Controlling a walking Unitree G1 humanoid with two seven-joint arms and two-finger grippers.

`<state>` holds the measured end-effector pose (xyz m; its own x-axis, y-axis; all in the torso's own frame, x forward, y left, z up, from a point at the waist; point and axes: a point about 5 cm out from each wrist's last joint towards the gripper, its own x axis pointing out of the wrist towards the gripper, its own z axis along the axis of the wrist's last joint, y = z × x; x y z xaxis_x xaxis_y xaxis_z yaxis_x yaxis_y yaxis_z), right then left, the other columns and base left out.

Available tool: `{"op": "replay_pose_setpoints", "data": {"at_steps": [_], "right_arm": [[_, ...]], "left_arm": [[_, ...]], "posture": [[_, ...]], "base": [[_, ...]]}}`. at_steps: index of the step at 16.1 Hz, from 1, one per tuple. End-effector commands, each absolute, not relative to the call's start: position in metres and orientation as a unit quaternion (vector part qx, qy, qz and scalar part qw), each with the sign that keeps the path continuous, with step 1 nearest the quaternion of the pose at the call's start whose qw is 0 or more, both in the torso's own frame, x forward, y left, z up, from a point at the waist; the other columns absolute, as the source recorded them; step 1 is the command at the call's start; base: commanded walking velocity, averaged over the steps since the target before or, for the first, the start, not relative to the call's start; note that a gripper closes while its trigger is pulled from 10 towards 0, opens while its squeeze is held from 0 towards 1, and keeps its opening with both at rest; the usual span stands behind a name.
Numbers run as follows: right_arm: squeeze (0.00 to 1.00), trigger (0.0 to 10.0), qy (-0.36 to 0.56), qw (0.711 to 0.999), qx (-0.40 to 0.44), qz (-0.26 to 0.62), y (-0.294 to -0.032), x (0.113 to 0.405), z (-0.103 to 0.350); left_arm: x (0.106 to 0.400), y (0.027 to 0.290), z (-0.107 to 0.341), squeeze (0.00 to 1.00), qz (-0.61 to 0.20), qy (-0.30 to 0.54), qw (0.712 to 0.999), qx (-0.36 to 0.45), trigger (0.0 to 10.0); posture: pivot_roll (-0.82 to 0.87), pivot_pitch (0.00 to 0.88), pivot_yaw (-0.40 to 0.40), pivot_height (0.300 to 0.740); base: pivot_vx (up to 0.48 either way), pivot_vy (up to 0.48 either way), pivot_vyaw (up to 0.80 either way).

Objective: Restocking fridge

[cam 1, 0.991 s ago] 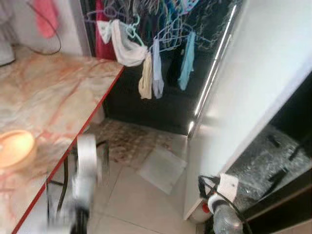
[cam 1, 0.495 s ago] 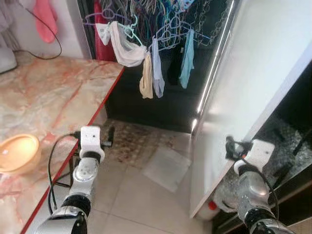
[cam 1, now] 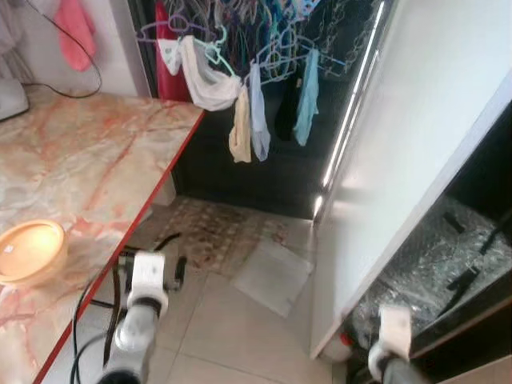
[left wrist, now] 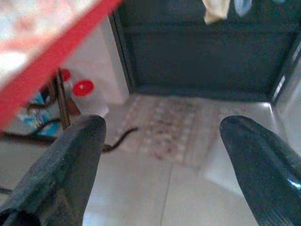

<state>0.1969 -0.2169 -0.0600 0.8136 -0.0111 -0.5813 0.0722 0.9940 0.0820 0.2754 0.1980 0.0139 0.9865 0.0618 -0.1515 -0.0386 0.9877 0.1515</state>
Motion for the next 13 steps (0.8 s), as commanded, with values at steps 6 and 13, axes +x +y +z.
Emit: {"op": "replay_pose_setpoints", "data": {"at_steps": [6, 13], "right_arm": [[0.00, 10.0, 0.420, 0.906, 0.026, -0.053, -0.237, 0.157, -0.082], [0.00, 10.0, 0.379, 0.921, 0.031, -0.085, -0.244, 0.158, -0.076]], "left_arm": [[0.232, 0.190, -0.029, 0.00, 0.017, 0.178, 0.981, 0.074, 10.0], [0.228, 0.190, -0.016, 0.00, 0.033, 0.114, 0.990, 0.071, 10.0]], "posture": [[-0.20, 0.068, -0.076, 0.740], [-0.18, 0.042, -0.069, 0.740]], "base": [[0.000, 0.000, 0.00], [0.000, 0.000, 0.00]]}}
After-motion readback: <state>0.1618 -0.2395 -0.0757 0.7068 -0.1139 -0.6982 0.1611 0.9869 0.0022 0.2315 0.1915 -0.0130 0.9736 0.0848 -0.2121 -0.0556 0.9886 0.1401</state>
